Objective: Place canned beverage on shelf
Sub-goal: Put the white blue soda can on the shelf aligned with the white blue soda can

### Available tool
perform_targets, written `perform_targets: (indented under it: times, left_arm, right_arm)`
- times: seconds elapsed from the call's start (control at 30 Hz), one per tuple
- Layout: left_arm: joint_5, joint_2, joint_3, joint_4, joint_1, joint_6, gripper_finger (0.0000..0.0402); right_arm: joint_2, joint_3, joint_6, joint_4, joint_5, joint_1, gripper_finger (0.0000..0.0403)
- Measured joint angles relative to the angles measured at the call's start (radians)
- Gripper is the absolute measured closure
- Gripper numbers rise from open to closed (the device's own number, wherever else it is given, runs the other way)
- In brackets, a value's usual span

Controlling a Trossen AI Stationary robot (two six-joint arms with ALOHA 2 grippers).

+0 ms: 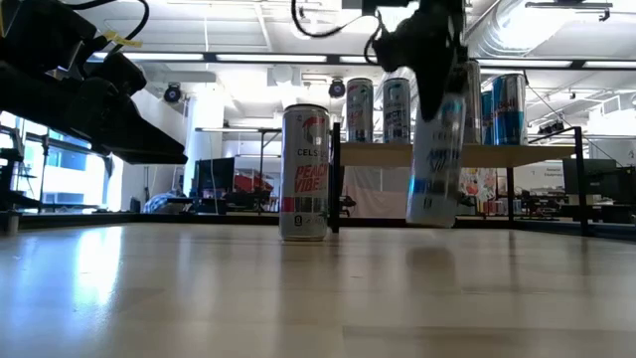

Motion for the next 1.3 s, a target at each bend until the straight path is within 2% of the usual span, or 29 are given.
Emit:
perform_targets:
  times: [0.23, 0.77, 0.87, 1.17, 1.3]
  left_arm:
    - [0.0, 0.0, 0.0, 0.0, 0.0, 0.0, 0.0096]
    - [0.0, 0.0, 0.0, 0.0, 0.0, 0.0, 0.0096]
    - [0.0, 0.0, 0.0, 0.0, 0.0, 0.0, 0.0096]
    - [0.0, 0.0, 0.0, 0.0, 0.0, 0.0, 0.0096]
    - [0.0, 0.0, 0.0, 0.0, 0.0, 0.0, 0.0096]
  right_arm:
    - [-0.004, -0.09, 0.037, 0.075, 0.013, 0.0, 0.0151]
    - [0.01, -0.069, 0.121, 0.108, 0.169, 0.005, 0.0147]
    - [0.01, -0.069, 0.13, 0.101, 0.181, 0.007, 0.0128]
    - [0.007, -0.066, 0.127, 0.108, 0.203, 0.007, 0.0038]
    - [-0.002, -0.065, 0.226, 0.101, 0.269, 0.03, 0.0008]
